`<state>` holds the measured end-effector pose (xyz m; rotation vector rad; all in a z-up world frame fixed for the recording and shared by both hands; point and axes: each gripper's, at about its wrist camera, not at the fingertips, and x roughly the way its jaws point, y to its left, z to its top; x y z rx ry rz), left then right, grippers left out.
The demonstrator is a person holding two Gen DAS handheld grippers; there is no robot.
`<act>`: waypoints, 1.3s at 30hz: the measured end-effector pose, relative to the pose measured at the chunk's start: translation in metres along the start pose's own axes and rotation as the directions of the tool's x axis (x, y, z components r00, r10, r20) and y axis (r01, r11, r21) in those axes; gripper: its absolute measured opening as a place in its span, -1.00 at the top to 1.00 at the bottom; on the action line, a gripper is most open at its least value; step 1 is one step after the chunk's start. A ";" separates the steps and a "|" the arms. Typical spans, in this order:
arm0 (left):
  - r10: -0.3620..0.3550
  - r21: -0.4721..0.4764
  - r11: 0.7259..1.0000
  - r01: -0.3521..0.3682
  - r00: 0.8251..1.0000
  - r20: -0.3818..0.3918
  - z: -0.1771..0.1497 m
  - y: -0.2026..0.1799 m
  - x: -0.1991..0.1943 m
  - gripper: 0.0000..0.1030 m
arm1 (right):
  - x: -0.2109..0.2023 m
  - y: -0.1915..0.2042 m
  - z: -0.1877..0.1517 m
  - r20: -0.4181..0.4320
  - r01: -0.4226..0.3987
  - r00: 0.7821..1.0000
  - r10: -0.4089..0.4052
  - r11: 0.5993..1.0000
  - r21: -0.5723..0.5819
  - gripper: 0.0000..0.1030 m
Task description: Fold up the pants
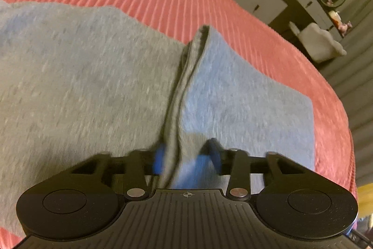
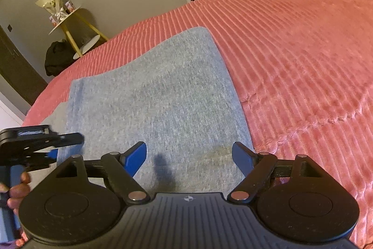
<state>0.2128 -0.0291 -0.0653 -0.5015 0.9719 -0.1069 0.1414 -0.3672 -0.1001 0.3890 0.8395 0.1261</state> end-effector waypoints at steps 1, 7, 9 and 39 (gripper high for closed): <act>-0.002 0.003 1.000 0.002 1.000 0.000 0.001 -0.002 -0.001 0.62 | 0.000 0.000 0.000 0.000 0.001 1.000 -0.001 1.000 0.001 -0.58; -0.007 0.076 0.997 -0.003 0.991 0.133 -0.006 -0.010 -0.034 0.69 | -0.004 0.003 -0.002 0.022 0.001 1.000 -0.001 1.000 -0.011 -0.57; 0.015 0.080 0.996 -0.028 0.987 0.158 -0.010 -0.004 -0.039 0.71 | -0.005 0.004 -0.002 0.027 0.007 1.000 -0.007 1.000 -0.017 -0.58; 0.318 -0.634 0.765 -0.113 0.922 0.220 -0.018 0.277 -0.170 -0.45 | 0.003 -0.002 0.006 0.013 0.046 0.999 -0.046 0.998 0.037 -0.64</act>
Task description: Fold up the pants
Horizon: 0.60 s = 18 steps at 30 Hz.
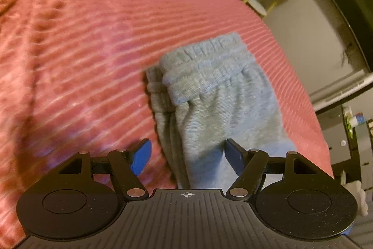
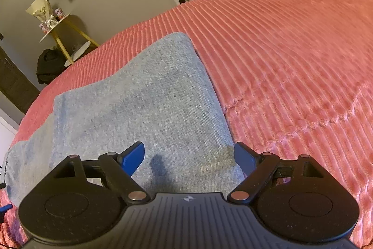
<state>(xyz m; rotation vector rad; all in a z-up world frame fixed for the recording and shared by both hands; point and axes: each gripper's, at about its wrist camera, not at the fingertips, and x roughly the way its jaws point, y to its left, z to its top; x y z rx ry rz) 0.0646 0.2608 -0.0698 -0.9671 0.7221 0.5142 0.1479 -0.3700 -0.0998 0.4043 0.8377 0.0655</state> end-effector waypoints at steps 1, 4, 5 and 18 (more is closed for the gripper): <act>0.007 0.021 1.000 -0.007 1.000 0.002 0.002 -0.003 0.007 -0.45 | 0.000 0.000 0.000 -0.001 0.002 1.000 -0.002 1.000 -0.002 -0.64; 0.005 0.057 0.998 -0.006 1.000 0.022 0.010 -0.009 0.022 -0.54 | 0.001 0.001 0.000 -0.004 0.013 1.000 -0.013 1.000 -0.006 -0.64; 0.006 0.054 0.999 -0.008 1.000 0.023 0.011 -0.010 0.030 -0.58 | 0.002 0.001 0.000 -0.005 0.016 1.000 -0.016 1.000 -0.006 -0.64; -0.038 0.287 0.958 -0.011 0.985 0.166 -0.003 -0.054 0.004 0.56 | 0.003 0.004 -0.001 0.003 0.033 0.999 -0.033 0.999 -0.021 -0.64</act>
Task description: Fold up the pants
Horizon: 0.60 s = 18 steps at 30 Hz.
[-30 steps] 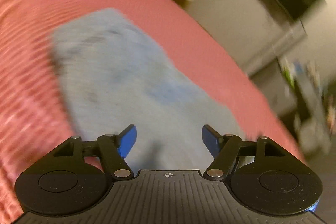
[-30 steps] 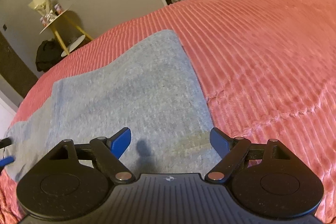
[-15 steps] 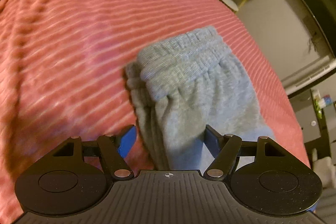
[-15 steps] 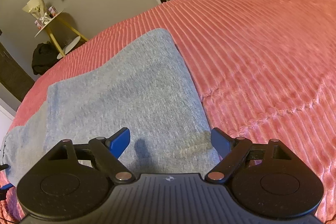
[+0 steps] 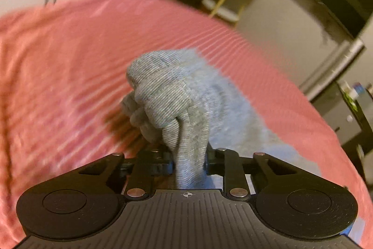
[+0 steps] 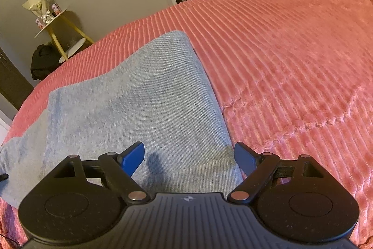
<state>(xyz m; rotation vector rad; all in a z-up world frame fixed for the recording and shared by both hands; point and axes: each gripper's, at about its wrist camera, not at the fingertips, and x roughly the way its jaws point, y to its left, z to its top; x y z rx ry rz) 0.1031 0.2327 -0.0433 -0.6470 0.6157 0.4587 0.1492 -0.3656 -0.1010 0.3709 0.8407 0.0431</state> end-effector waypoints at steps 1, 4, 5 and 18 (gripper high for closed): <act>-0.012 0.043 0.999 0.011 1.000 0.027 0.002 -0.009 -0.007 0.57 | -0.001 -0.001 0.000 0.001 -0.002 1.000 0.002 1.000 0.001 -0.64; -0.072 0.230 0.972 0.047 0.992 0.101 0.000 -0.053 -0.035 0.58 | -0.004 -0.003 0.000 0.013 -0.015 1.000 0.015 1.000 0.007 -0.64; -0.097 0.280 0.958 0.062 0.989 0.114 -0.004 -0.067 -0.043 0.58 | -0.005 -0.003 -0.001 0.018 -0.019 1.000 0.019 1.000 0.007 -0.64; -0.315 0.761 0.578 0.295 0.941 -0.125 -0.160 -0.256 -0.071 0.44 | -0.028 -0.001 -0.006 0.102 -0.152 0.983 0.150 0.988 0.016 -0.64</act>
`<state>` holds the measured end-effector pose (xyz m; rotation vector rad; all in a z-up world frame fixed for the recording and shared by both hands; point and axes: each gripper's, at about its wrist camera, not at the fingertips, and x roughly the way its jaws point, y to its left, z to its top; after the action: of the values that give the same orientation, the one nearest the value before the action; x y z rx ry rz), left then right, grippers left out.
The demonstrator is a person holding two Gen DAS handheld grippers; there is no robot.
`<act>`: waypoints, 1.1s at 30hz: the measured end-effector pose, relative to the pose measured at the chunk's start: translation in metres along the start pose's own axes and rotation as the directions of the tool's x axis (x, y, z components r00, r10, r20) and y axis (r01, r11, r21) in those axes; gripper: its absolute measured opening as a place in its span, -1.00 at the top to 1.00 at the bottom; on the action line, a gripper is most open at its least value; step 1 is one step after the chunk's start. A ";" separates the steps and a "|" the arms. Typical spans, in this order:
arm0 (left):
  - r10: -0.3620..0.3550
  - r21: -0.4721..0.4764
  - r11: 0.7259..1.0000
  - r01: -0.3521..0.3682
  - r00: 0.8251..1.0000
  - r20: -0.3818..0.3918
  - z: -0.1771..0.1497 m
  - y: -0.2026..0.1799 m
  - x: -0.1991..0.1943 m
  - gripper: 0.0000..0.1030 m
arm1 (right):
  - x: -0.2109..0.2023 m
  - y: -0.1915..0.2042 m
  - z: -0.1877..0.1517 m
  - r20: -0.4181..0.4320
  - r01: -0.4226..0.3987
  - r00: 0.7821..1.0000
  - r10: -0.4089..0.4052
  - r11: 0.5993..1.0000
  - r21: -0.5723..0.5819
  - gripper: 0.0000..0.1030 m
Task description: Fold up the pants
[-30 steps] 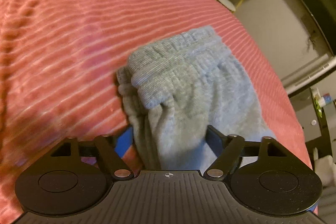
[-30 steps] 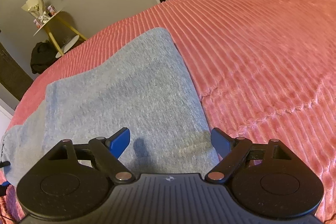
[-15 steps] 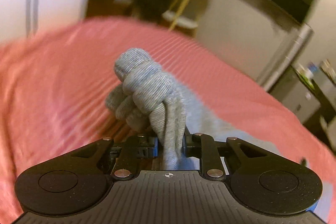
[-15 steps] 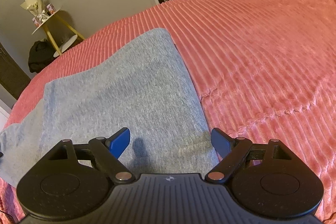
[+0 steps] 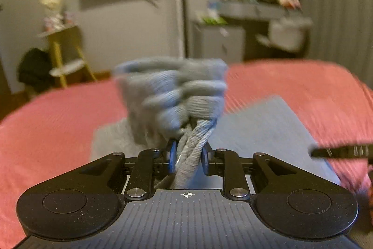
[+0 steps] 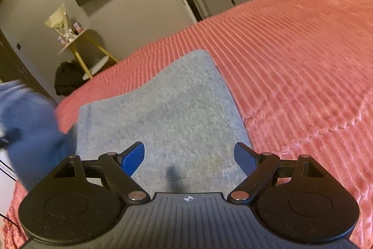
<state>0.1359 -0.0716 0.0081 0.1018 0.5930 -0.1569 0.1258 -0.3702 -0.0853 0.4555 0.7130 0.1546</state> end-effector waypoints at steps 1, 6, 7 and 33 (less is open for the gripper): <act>-0.023 0.006 1.000 0.023 0.998 -0.052 -0.005 -0.011 0.005 0.39 | -0.002 0.000 0.000 0.003 -0.011 1.000 0.011 1.000 0.006 -0.64; -0.160 -0.092 0.985 0.147 0.973 -0.164 -0.025 -0.022 0.007 0.12 | -0.012 -0.003 -0.003 0.017 -0.062 0.998 0.061 0.997 0.036 -0.64; -0.169 -0.116 0.981 0.152 0.974 -0.153 -0.029 -0.018 0.001 0.02 | -0.015 -0.002 -0.004 0.027 -0.072 0.997 0.072 0.997 0.034 -0.64; 0.115 -0.521 0.805 -0.281 0.937 -0.329 -0.125 0.078 -0.009 -0.33 | 0.121 0.078 0.019 -0.240 -0.219 0.925 0.295 0.929 0.299 -0.14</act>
<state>0.0743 0.0236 -0.0860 -0.3979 0.8909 0.2517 0.2300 -0.2724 -0.1094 0.7993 0.9579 0.3819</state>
